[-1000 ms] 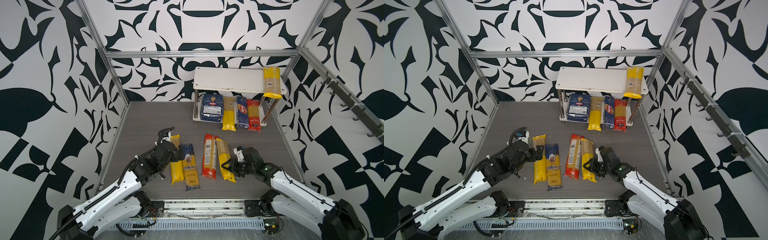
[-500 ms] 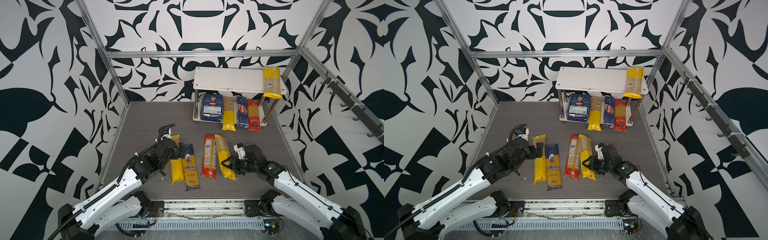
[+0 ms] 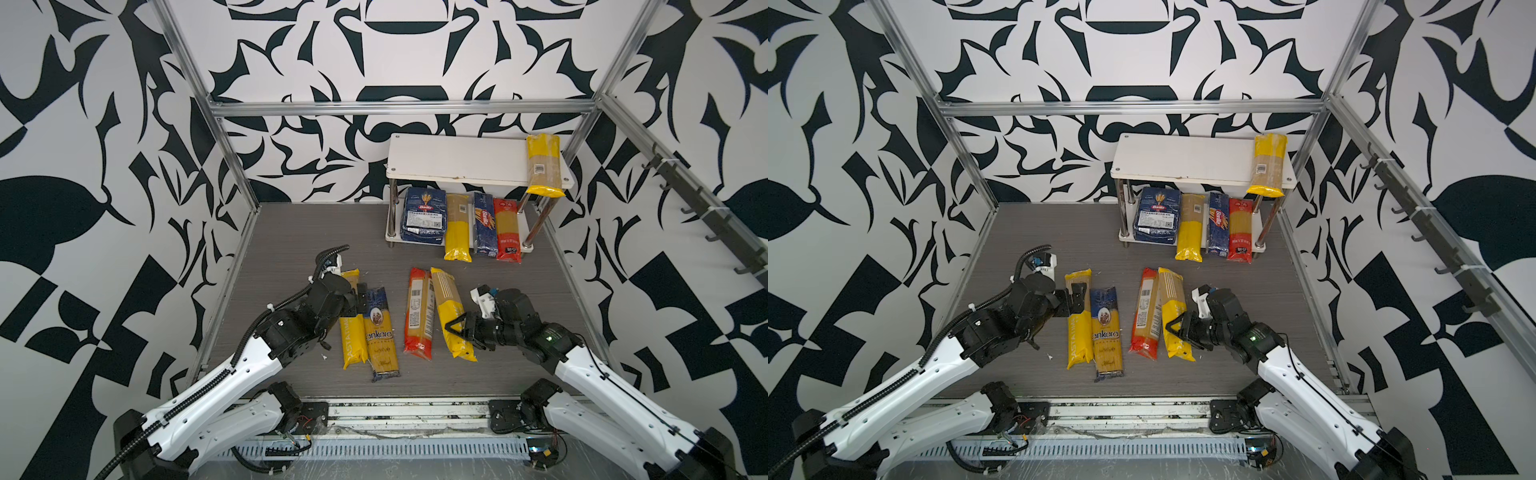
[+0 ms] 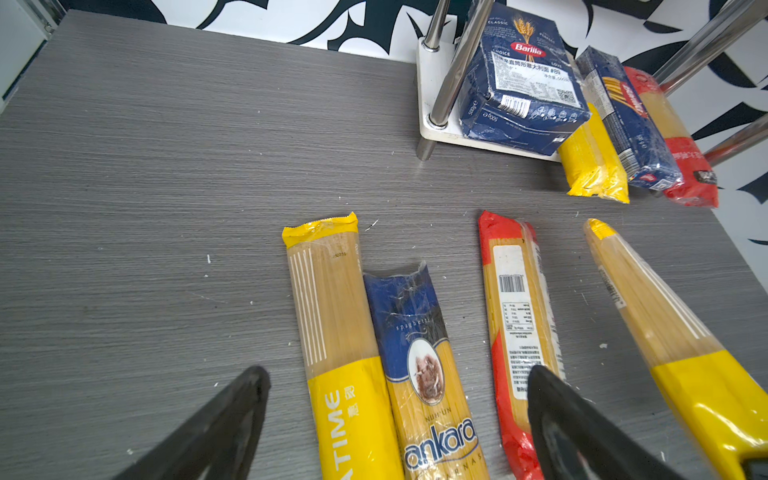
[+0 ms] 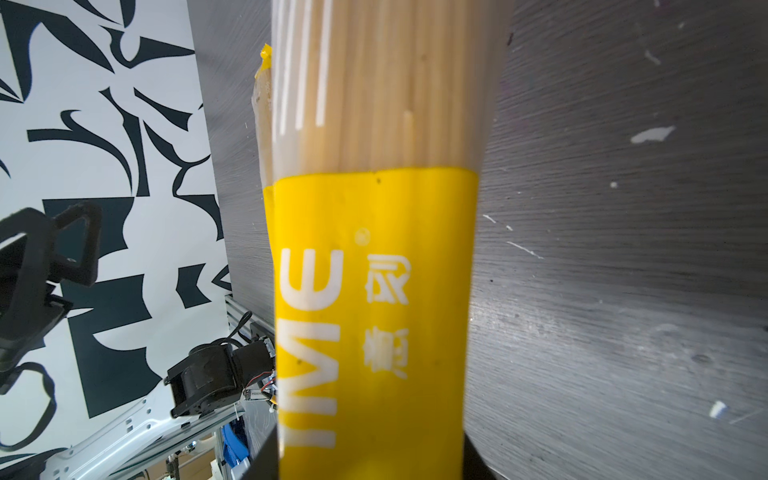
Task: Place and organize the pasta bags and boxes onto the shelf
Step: 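Lift the Pastatime bag upright and carry it toward the shelf with the right gripper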
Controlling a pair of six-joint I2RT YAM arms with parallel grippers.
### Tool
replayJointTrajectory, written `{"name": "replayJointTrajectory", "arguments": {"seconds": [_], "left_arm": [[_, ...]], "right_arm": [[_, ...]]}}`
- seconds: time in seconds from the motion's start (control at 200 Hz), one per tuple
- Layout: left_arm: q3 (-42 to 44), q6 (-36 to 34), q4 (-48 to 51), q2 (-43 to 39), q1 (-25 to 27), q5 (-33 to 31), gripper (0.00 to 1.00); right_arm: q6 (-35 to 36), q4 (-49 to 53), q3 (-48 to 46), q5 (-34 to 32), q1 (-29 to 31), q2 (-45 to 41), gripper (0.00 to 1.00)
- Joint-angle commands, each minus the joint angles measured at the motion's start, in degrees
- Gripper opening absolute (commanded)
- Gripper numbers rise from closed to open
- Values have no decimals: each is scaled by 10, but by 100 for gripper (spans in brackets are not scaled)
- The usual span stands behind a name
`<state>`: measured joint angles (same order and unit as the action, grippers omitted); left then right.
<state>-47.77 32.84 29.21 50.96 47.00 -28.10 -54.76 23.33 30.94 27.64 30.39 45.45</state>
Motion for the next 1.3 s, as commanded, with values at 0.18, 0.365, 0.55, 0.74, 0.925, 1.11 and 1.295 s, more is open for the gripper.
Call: {"name": "replayJointTrajectory", "arguments": {"seconds": [0.18,0.365,0.55,0.74,0.925,1.11,1.295], "left_arm": [[-20,2,27,-10,1,6,99],[-23,-1,26,-10,1,5,99],[-34,-8,37,-14,1,-3,99],[-47,-14,46,-23,1,-23,99],[-59,-26,46,-18,1,-25,99],[-67,-38,42,-5,1,-16,99],[-78,-48,39,6,1,-12,99]], "right_arm": [[26,-79,85,34,-2,-12,7],[12,-101,110,53,-2,-3,7],[19,-91,157,57,-2,8,6],[34,-66,221,59,-2,28,6],[47,-47,278,59,-2,45,5],[66,-21,336,53,-2,61,5],[99,8,404,38,-4,82,5]]}}
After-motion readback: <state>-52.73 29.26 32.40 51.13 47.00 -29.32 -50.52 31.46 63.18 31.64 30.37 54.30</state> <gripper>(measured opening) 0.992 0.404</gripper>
